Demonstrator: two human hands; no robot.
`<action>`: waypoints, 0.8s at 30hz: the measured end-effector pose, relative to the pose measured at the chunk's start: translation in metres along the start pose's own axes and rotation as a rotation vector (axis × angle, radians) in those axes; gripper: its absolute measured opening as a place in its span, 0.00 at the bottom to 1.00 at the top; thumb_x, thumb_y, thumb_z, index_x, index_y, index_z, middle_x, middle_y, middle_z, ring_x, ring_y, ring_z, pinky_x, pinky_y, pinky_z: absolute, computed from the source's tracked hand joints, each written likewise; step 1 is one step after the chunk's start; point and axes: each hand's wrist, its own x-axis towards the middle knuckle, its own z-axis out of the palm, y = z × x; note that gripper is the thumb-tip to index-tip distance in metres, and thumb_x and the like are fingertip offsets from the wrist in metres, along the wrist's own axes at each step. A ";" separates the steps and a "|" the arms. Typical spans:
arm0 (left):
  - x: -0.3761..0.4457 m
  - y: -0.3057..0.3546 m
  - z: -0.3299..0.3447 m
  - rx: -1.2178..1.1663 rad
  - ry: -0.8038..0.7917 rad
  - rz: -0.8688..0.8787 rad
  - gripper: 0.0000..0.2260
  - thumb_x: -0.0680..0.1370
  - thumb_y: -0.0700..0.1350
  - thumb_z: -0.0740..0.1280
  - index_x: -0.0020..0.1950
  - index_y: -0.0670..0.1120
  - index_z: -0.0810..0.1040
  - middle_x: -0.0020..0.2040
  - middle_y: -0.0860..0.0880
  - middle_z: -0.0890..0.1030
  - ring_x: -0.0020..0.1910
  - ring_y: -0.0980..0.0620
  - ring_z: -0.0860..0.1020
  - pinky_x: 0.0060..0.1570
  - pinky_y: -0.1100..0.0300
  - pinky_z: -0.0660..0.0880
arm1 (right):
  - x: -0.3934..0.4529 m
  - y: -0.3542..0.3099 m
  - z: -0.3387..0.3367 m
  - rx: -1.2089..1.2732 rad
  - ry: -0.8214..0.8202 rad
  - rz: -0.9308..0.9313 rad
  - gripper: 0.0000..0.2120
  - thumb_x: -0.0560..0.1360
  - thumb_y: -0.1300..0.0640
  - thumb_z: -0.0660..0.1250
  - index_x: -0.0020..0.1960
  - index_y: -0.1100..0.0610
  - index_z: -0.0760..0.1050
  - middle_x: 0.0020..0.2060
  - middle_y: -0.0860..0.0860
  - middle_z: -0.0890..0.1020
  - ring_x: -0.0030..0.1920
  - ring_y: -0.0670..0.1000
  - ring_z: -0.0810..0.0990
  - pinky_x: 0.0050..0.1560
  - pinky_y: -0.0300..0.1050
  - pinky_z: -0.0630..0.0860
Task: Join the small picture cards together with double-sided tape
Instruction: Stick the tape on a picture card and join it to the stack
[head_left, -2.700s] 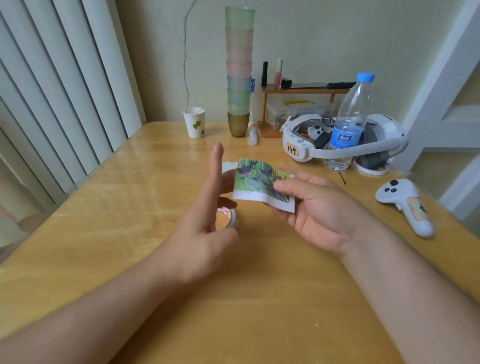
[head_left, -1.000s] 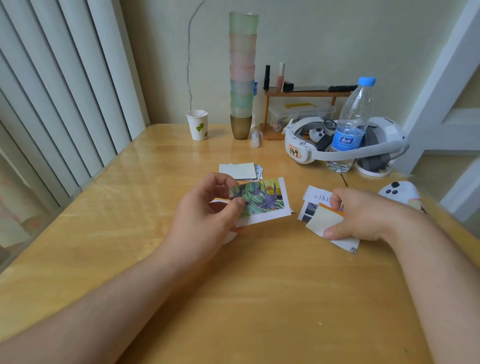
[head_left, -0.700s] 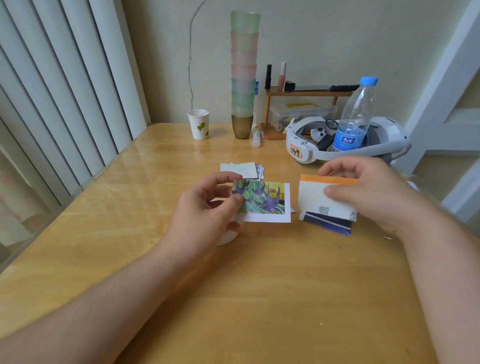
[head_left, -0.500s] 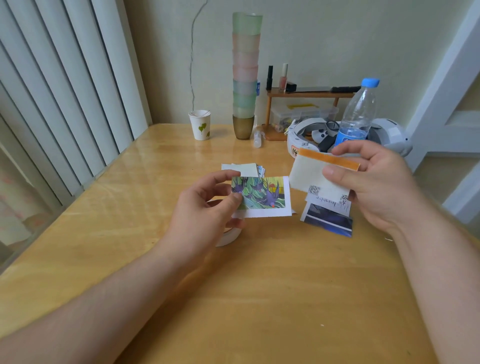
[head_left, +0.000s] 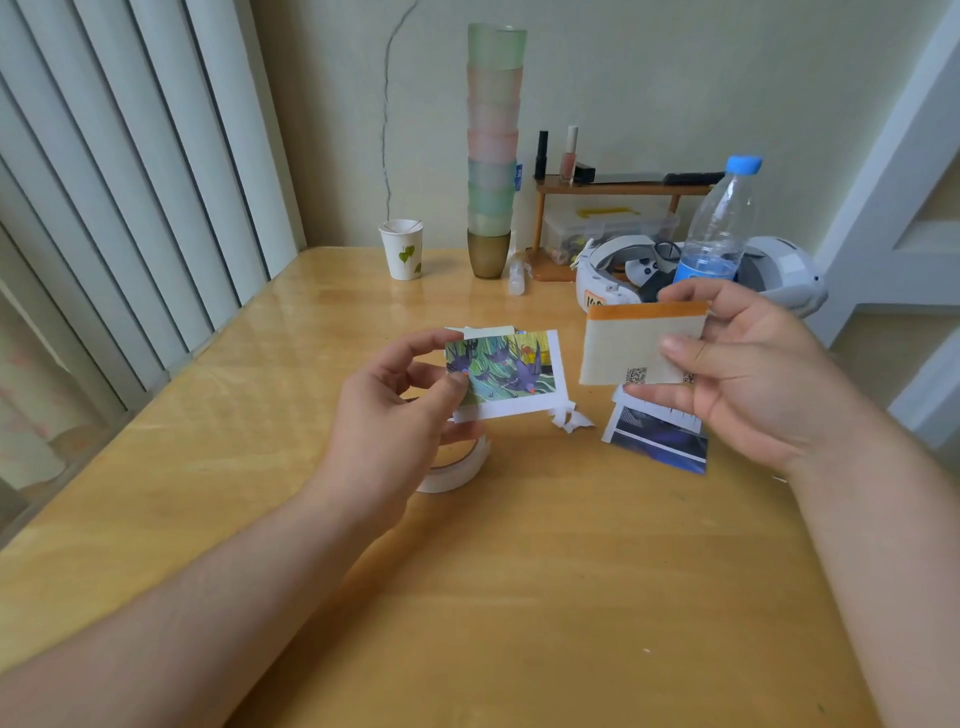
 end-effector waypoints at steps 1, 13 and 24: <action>0.000 0.000 0.000 -0.001 0.000 0.003 0.13 0.81 0.33 0.69 0.57 0.50 0.85 0.43 0.45 0.75 0.37 0.51 0.84 0.43 0.52 0.85 | 0.000 0.000 0.001 0.000 -0.011 0.010 0.18 0.79 0.74 0.62 0.58 0.54 0.78 0.53 0.57 0.85 0.54 0.61 0.87 0.42 0.58 0.85; 0.002 0.000 -0.001 -0.008 0.025 0.008 0.13 0.81 0.33 0.69 0.56 0.51 0.85 0.44 0.43 0.74 0.39 0.49 0.84 0.42 0.53 0.85 | -0.002 -0.005 0.004 0.216 -0.093 0.034 0.11 0.70 0.67 0.64 0.40 0.52 0.79 0.54 0.54 0.83 0.63 0.62 0.81 0.63 0.63 0.76; 0.006 -0.002 -0.003 -0.095 0.003 -0.103 0.11 0.82 0.34 0.68 0.58 0.47 0.84 0.47 0.39 0.78 0.42 0.43 0.79 0.41 0.55 0.84 | -0.007 0.005 0.022 -0.004 -0.086 -0.008 0.10 0.74 0.61 0.67 0.43 0.56 0.88 0.47 0.54 0.87 0.48 0.51 0.84 0.46 0.47 0.80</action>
